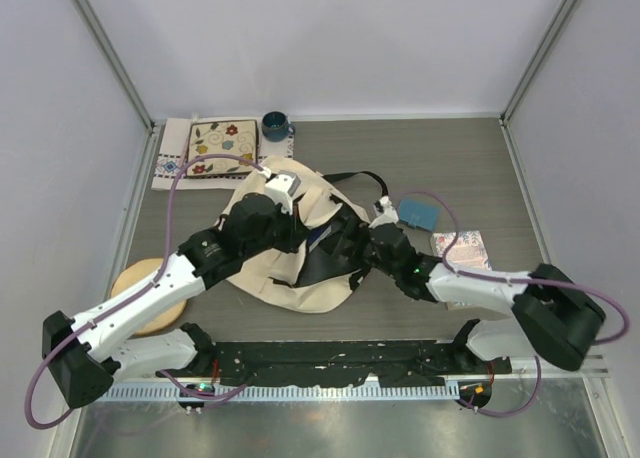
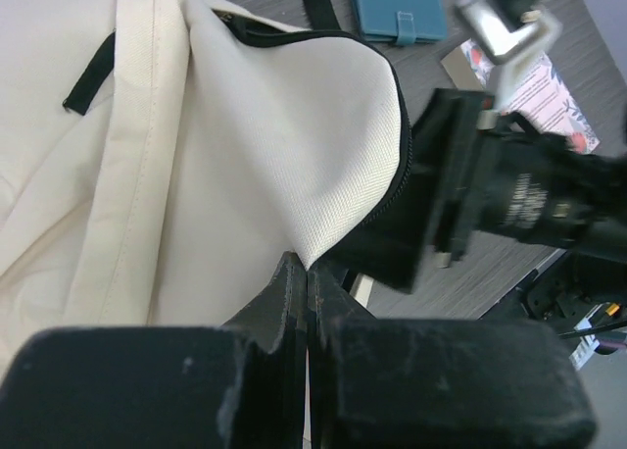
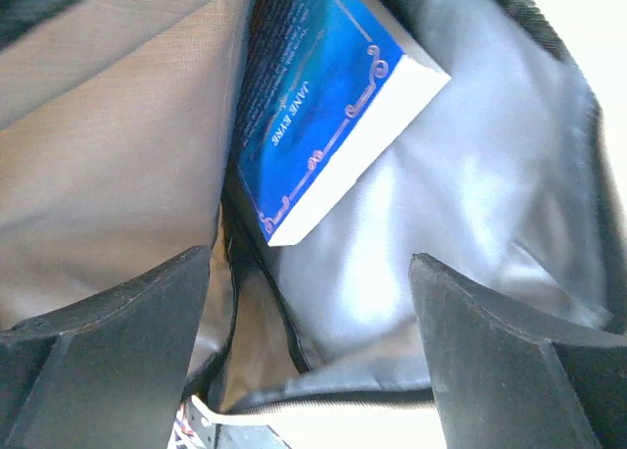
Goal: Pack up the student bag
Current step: Pick up the book from the center of the board.
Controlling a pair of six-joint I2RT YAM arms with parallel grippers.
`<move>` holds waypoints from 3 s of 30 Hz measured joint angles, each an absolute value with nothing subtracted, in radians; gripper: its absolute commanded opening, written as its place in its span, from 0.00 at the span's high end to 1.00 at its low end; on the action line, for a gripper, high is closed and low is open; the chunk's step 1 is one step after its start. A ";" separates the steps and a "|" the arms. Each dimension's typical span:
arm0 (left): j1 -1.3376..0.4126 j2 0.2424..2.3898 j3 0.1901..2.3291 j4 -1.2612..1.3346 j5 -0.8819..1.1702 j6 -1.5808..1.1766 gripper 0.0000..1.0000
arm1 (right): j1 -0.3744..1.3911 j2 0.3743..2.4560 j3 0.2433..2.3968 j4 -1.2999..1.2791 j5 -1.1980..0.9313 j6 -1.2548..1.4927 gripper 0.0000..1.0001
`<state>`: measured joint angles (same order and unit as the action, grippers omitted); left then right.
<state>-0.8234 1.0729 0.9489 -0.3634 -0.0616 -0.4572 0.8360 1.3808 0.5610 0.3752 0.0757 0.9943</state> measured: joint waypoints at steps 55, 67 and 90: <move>-1.028 2.007 1.405 0.019 0.295 -0.725 0.00 | -0.370 1.122 0.485 -0.315 0.069 0.677 0.03; -1.033 2.156 1.440 0.085 0.389 -0.820 0.01 | -0.370 0.971 0.385 -0.307 -0.182 0.675 0.11; -1.014 2.204 1.467 0.100 0.374 -0.883 0.63 | -0.371 0.927 0.359 -0.329 -0.289 0.609 0.12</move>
<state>-1.0142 2.2036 1.4670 0.1001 0.3737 -0.8829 -0.3710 0.9268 0.3588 -0.3286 -0.2890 0.6090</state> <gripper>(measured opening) 0.407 0.887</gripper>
